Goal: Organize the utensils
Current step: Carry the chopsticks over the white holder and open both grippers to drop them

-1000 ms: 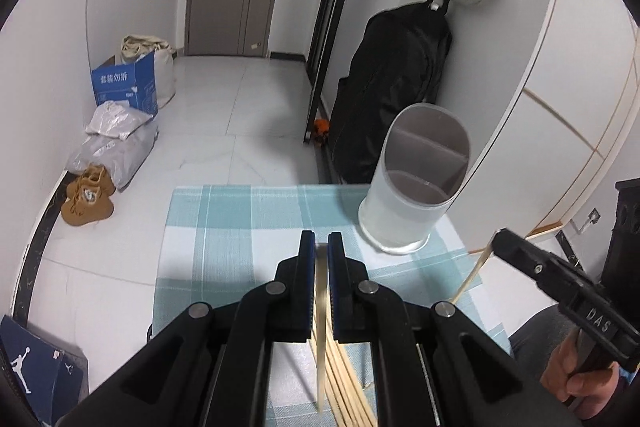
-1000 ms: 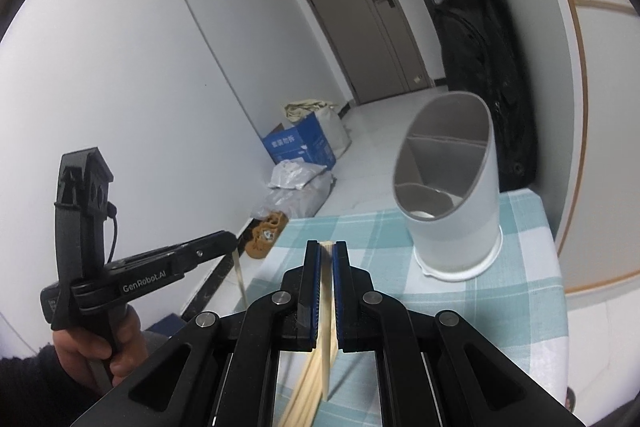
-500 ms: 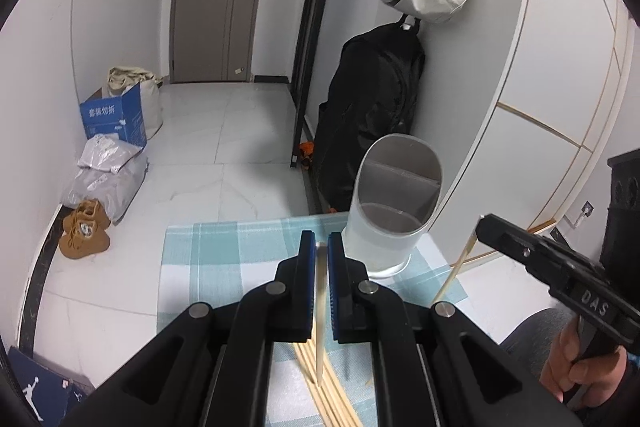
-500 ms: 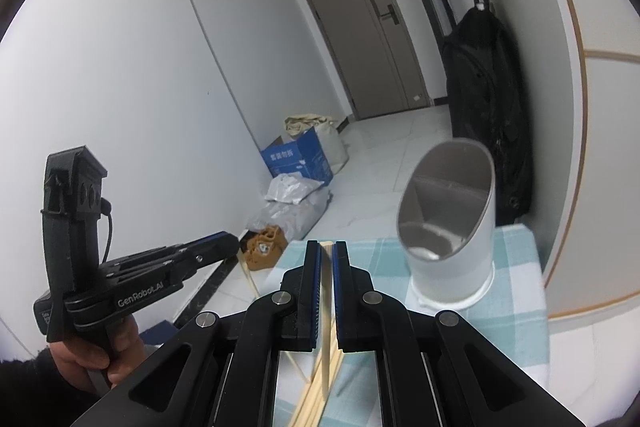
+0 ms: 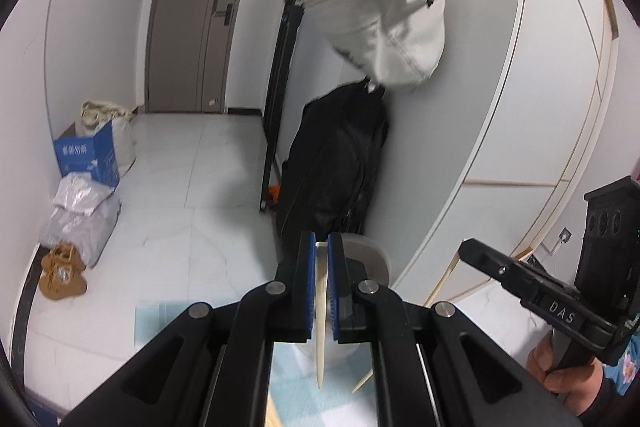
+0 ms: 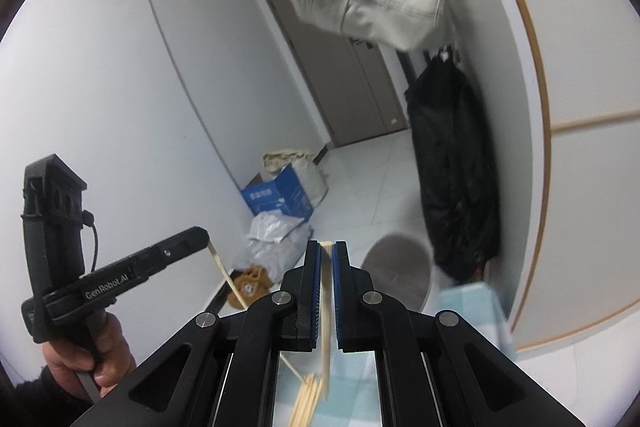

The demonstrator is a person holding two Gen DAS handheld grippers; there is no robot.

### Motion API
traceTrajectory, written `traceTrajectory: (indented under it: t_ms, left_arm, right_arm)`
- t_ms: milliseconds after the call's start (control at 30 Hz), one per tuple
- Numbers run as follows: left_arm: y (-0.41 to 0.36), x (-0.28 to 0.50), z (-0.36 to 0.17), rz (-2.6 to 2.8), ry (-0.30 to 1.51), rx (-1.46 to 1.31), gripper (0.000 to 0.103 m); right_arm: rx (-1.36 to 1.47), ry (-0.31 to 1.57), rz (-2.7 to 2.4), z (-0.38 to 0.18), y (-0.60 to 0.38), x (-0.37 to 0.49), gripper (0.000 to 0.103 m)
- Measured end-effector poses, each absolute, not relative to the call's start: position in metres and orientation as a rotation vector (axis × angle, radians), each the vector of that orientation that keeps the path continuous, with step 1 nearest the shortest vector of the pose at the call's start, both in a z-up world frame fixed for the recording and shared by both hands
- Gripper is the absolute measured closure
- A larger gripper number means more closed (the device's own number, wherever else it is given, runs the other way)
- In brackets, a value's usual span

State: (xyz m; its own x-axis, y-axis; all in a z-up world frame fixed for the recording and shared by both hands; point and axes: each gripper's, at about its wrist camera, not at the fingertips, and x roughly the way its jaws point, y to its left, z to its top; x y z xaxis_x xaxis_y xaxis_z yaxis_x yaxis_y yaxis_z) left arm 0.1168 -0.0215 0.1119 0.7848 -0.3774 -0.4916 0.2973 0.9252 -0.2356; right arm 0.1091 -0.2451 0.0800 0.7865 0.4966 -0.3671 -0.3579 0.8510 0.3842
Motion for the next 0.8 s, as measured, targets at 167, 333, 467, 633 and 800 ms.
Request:
traceTrajectory:
  t_ms: [167, 333, 467, 633, 800]
  left_arm:
    - [-0.041, 0.143, 0.135, -0.384, 0.531, -0.139, 0.101]
    - [-0.051, 0.167, 0.138, -0.391, 0.523, -0.149, 0.101]
    - [-0.055, 0.182, 0.133, -0.389, 0.520, -0.139, 0.101]
    - [-0.059, 0.202, 0.123, -0.394, 0.533, -0.136, 0.101]
    - [-0.061, 0.213, 0.110, -0.420, 0.548, -0.125, 0.101]
  right_arm:
    - [0.292, 0.433, 0.458, 0.108, -0.256, 0.132, 0.098]
    - [0.275, 0.409, 0.436, 0.128, -0.263, 0.159, 0.098]
    - [0.252, 0.407, 0.413, 0.135, -0.269, 0.179, 0.098]
    - [0.212, 0.402, 0.390, 0.133, -0.271, 0.198, 0.098]
    - [0.167, 0.398, 0.368, 0.123, -0.271, 0.210, 0.098]
